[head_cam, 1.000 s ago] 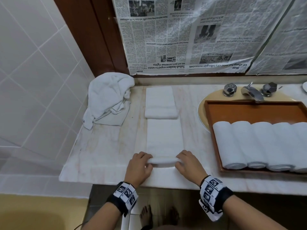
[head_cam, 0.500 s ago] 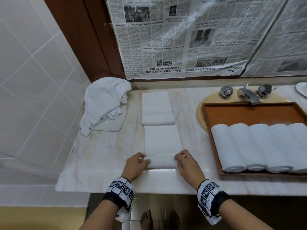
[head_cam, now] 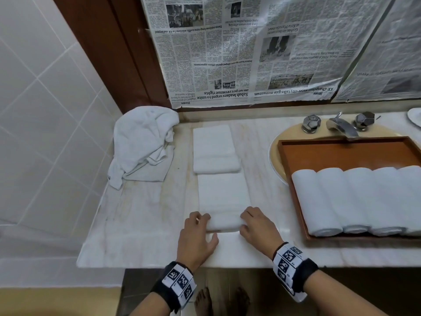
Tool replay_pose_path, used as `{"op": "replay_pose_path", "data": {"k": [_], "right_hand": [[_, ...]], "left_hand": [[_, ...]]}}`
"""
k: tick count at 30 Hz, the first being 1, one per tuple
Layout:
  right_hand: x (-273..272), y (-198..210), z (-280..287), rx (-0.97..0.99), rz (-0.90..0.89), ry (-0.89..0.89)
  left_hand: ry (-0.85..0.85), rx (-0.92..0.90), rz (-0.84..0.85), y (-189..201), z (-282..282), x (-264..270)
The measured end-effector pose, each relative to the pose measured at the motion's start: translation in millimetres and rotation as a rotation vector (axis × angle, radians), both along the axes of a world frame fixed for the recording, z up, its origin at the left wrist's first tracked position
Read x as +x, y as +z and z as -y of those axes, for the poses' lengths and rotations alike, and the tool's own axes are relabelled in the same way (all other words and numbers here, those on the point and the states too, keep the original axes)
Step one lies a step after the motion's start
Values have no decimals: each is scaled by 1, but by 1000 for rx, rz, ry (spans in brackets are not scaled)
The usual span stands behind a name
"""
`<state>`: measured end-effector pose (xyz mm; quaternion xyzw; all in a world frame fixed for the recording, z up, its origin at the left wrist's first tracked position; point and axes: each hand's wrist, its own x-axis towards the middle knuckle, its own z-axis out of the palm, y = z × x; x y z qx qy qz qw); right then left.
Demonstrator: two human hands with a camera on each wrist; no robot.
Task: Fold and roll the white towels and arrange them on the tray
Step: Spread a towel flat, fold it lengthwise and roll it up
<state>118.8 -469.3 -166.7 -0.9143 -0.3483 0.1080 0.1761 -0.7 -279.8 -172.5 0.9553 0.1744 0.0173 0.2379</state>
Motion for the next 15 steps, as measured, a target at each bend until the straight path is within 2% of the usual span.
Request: {"op": "replay_pose_path", "data": {"k": [2, 6, 10, 15], "right_hand": [[6, 3, 1, 34, -81, 6], [20, 14, 3, 124, -289, -48], [20, 20, 9, 288, -447, -166], [6, 6, 10, 268, -291, -154]], "left_hand": [[11, -64, -13, -2, -5, 1], [38, -286, 96, 3, -22, 8], [33, -348, 27, 8, -38, 11], [103, -427, -58, 5, -41, 6]]}}
